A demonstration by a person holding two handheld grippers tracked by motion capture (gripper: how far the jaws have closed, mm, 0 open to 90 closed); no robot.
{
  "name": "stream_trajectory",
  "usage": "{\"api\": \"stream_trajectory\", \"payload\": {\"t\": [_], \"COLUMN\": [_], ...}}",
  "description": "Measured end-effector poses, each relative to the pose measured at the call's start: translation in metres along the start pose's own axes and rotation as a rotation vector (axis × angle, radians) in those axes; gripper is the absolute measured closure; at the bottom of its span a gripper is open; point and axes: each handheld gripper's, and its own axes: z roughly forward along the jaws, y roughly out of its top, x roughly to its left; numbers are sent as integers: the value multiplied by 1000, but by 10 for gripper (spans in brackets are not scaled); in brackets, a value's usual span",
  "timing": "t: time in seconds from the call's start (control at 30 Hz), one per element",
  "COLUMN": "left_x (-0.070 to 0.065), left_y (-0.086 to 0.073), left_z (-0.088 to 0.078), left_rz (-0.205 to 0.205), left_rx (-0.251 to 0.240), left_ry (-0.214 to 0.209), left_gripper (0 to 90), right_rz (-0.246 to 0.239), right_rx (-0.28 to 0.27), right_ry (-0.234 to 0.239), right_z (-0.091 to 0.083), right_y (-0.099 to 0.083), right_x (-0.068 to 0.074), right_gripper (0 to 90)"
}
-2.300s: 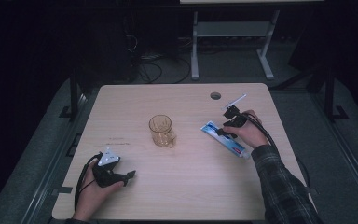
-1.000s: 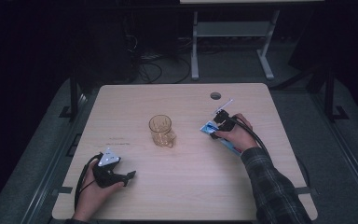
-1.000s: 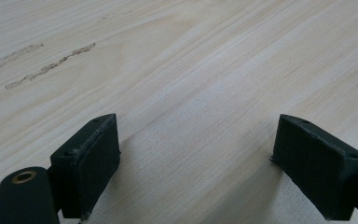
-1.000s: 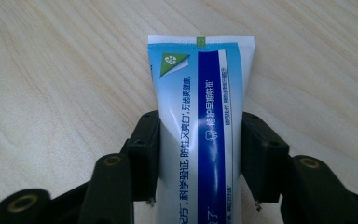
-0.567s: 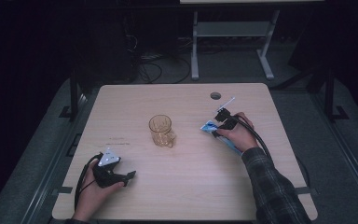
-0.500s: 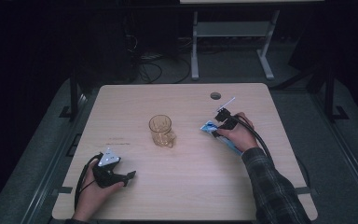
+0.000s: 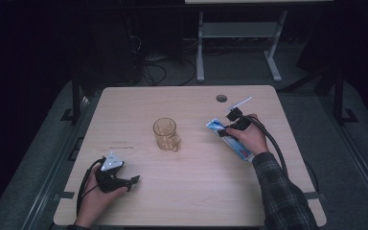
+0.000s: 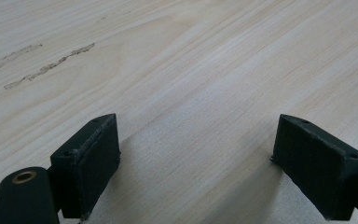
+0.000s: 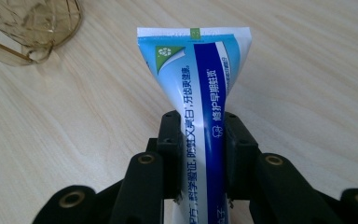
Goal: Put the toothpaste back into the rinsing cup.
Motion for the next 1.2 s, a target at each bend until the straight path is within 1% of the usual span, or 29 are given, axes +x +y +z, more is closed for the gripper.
{"api": "stream_trajectory", "payload": {"t": [0.03, 0.3, 0.5, 0.6, 0.63, 0.67, 0.73, 0.93, 0.97, 1.0, 1.2], "left_x": [0, 0, 0, 0, 0, 0, 0, 0, 0, 0, 0], "left_y": [0, 0, 0, 0, 0, 0, 0, 0, 0, 0, 0], "left_z": [0, 0, 0, 0, 0, 0, 0, 0, 0, 0, 0], "left_rz": [0, 0, 0, -1, 0, 0, -1, 0, 0, 0, -1], "left_rx": [0, 1, 1, 0, 1, 1, 1, 0, 0, 0, 0], "left_ry": [0, 1, 1, 1, 1, 1, 1, 1, 1, 1, 1], "left_gripper": [134, 134, 135, 134, 134, 134, 134, 134, 134, 134, 134], "right_rz": [0, 16, 48, 49, 48, 48, 56, 59, 56, 56, 43], "right_rx": [0, -67, -129, -156, -188, -188, -213, -277, -305, -305, -380], "right_ry": [0, 5, 23, 32, 32, 32, 40, 37, 38, 38, 46], "right_z": [0, -19, -33, -40, -45, -45, -49, -62, -66, -66, -79], "right_y": [0, -2, -10, -14, -16, -16, -19, -26, -27, -27, -29], "right_x": [0, -2, -4, -3, -2, -2, -2, 1, 1, 1, 7], "right_gripper": [717, 723, 725, 725, 726, 726, 726, 728, 729, 729, 730]}}
